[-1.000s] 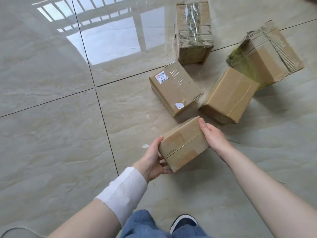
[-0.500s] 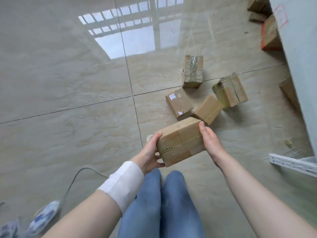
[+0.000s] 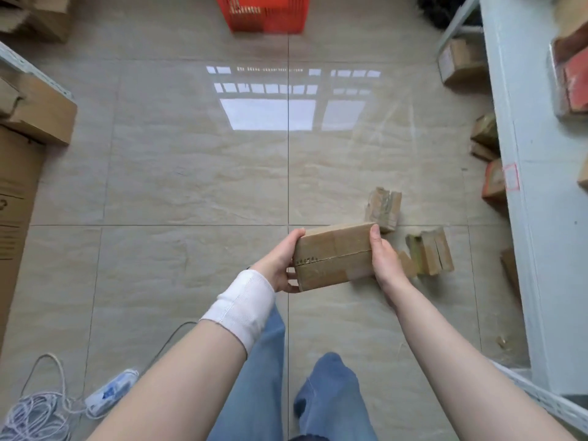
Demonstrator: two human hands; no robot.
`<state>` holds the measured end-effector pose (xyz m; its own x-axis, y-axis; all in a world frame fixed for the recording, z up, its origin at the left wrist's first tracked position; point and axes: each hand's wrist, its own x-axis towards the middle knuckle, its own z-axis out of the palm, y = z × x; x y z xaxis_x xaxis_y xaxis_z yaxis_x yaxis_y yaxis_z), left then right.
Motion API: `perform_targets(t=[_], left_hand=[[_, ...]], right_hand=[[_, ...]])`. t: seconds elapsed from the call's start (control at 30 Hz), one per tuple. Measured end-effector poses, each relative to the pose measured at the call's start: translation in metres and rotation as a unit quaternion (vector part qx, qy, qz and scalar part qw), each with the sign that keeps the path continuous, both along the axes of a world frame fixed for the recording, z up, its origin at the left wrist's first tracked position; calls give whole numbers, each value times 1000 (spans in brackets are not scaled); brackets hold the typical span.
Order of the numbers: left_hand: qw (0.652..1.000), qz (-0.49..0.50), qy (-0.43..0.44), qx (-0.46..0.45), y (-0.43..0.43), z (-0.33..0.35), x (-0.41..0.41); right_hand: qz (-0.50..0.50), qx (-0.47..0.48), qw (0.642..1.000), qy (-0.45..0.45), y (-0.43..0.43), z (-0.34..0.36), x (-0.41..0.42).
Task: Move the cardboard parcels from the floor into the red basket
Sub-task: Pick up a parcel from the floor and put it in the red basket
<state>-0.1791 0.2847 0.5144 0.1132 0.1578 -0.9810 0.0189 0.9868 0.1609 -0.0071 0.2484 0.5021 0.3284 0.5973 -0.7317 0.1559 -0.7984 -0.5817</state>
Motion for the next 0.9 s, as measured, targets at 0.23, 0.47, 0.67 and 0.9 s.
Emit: perform_targets(t=[0.23,0.47,0.67,0.9], left_hand=[[1000,5,16,-8,121,17,-75],[999,-24,33,0,266,34,-97],[998,-29,28,43,391,48,-106],[987,-61,-40,141,525,60,-147]], right_hand=[[-10,-6,1000,22,121,13,-78],[-25,-12,998,58,258,30,-96],[-21,-14,998,65,389,36,-107],[-12,-32,997,75,549,54,-139]])
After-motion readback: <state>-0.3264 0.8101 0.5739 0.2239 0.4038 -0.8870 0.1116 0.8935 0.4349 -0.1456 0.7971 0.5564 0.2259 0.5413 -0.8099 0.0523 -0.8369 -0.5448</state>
